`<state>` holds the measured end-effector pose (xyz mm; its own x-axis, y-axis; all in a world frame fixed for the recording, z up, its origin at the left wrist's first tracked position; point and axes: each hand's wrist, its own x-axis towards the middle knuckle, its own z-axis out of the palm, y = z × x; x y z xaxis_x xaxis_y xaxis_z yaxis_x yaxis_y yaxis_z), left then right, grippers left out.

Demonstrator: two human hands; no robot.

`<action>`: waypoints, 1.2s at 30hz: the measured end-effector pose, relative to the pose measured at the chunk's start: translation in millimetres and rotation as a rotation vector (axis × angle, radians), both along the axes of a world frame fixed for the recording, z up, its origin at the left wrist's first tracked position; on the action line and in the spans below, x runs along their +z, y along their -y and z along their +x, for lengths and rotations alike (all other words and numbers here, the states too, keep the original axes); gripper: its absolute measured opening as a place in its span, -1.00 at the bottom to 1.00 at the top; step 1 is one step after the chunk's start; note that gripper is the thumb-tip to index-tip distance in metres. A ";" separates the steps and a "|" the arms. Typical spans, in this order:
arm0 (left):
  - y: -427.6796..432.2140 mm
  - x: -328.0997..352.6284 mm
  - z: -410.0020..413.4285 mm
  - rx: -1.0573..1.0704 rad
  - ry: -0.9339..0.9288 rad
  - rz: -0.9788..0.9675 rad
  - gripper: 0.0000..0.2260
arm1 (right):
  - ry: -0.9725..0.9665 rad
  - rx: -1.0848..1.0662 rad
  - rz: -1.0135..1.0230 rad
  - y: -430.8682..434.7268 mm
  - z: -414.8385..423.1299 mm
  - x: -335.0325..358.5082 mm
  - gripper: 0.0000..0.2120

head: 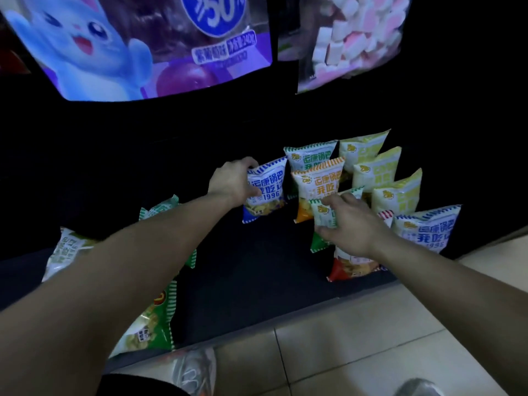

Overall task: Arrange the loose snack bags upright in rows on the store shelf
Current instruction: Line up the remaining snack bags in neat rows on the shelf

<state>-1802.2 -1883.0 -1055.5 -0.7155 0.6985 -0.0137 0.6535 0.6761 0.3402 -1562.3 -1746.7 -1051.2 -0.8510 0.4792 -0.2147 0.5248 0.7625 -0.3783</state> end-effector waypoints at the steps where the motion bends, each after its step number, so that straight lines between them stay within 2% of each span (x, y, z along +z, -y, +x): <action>1: -4.7 -8.7 -6.8 0.022 0.004 0.004 -0.41 | 0.006 0.002 0.003 -1.8 -1.7 -3.1 -0.33; 8: -24.9 -49.2 -36.3 0.105 0.050 0.039 -0.46 | 0.032 0.035 0.045 -3.0 -17.7 -14.3 -0.35; 15: -31.9 -56.1 -28.8 0.048 -0.262 -0.115 -0.48 | 0.028 0.015 0.025 -7.8 -19.7 -13.4 -0.36; 20: -27.2 -46.5 -22.6 0.024 -0.309 -0.109 -0.41 | 0.039 0.017 0.029 -6.3 -20.6 -9.7 -0.35; 24: -8.6 -19.0 -15.5 0.010 -0.230 -0.089 -0.34 | 0.048 0.043 0.044 3.1 -25.3 5.0 -0.35; 28: 31.6 29.1 -6.5 -0.030 -0.021 -0.118 -0.33 | 0.048 0.081 0.084 27.1 -33.1 29.2 -0.34; 32: 101.5 72.4 2.0 0.000 0.089 -0.137 -0.34 | 0.022 0.116 0.081 66.1 -45.3 48.1 -0.34; 36: 195.0 80.1 3.7 0.061 0.110 -0.182 -0.38 | 0.060 0.183 0.045 114.4 -66.9 43.1 -0.36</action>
<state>-1798.6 -2078.1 -975.4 -0.7435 0.6329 -0.2160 0.5753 0.7700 0.2759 -1629.2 -1861.2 -1008.1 -0.9113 0.3278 -0.2493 0.3962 0.8628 -0.3140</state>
